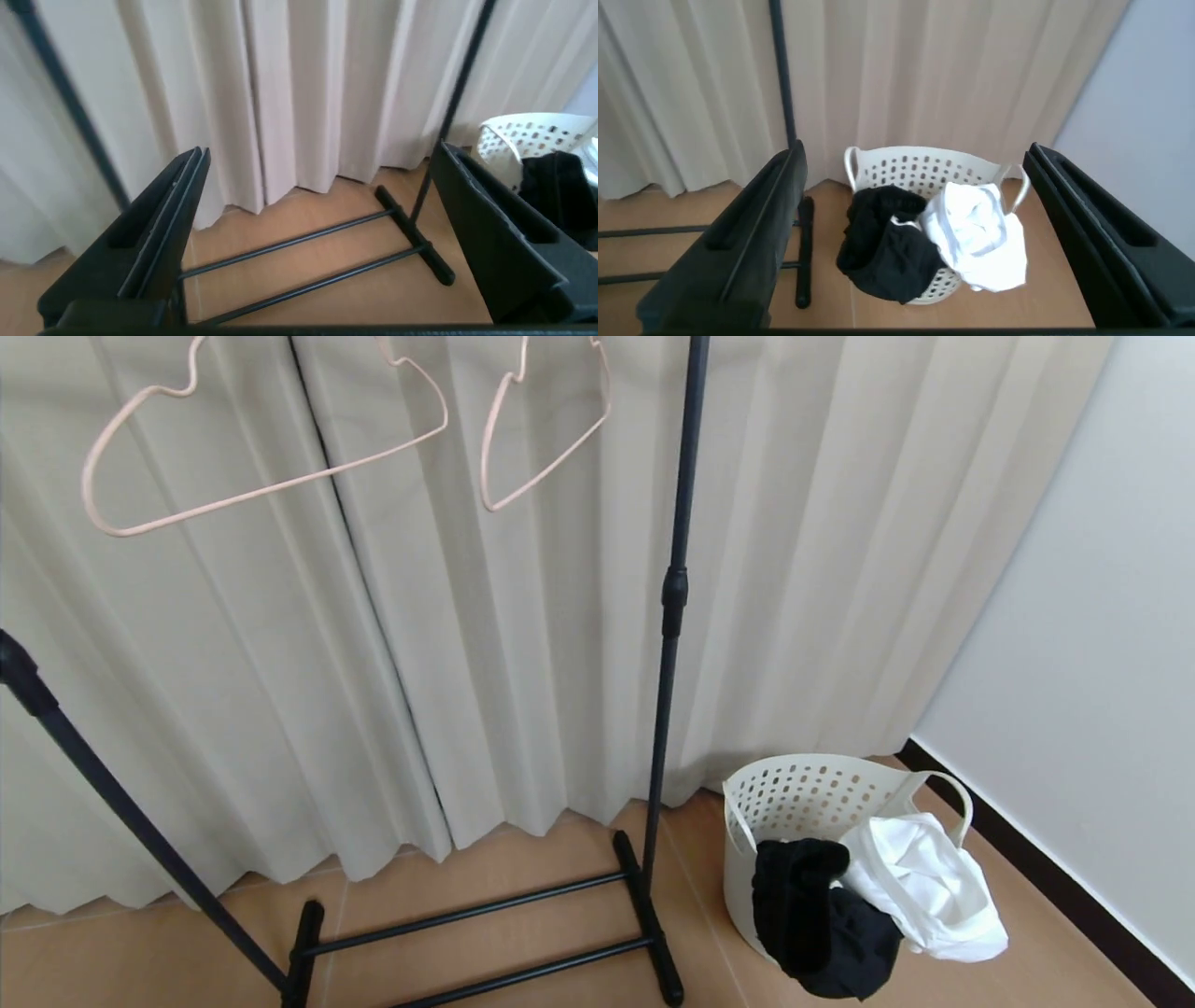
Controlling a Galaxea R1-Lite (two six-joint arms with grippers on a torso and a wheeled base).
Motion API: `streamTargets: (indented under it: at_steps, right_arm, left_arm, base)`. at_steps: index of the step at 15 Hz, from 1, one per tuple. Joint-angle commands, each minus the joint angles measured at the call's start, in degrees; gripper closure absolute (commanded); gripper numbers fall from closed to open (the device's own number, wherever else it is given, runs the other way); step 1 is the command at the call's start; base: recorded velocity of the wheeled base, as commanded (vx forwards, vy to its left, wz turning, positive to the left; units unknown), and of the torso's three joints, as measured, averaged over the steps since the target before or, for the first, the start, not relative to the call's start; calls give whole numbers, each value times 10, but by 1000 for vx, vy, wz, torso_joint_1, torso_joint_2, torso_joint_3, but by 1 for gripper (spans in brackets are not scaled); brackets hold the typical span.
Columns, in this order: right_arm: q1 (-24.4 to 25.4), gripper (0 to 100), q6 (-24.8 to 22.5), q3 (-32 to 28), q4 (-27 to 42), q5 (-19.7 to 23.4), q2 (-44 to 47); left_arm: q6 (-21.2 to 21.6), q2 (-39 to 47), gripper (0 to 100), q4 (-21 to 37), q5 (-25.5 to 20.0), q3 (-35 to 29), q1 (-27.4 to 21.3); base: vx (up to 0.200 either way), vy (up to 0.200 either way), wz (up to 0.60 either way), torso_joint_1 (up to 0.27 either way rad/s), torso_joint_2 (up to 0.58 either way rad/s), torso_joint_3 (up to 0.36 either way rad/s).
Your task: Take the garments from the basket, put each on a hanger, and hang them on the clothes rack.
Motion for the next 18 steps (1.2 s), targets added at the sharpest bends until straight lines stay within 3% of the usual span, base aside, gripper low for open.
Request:
streamTargets:
  at_steps: [1,10,18]
  right_arm:
    - [0,0,-1,0,0,0,0]
    - [0,0,2,0,0,0,0]
    - [0,0,1,0,0,0,0]
  left_arm:
    - [0,1,0,0,-1,0,0]
    - [-1,1,0,0,0,0,0]
    - [0,1,0,-1,0,0,0]
  base:
    - [0,-200,0,2,2,2]
    - [0,-200,0,1,2,1]
    - [25,0,0,0,0,1]
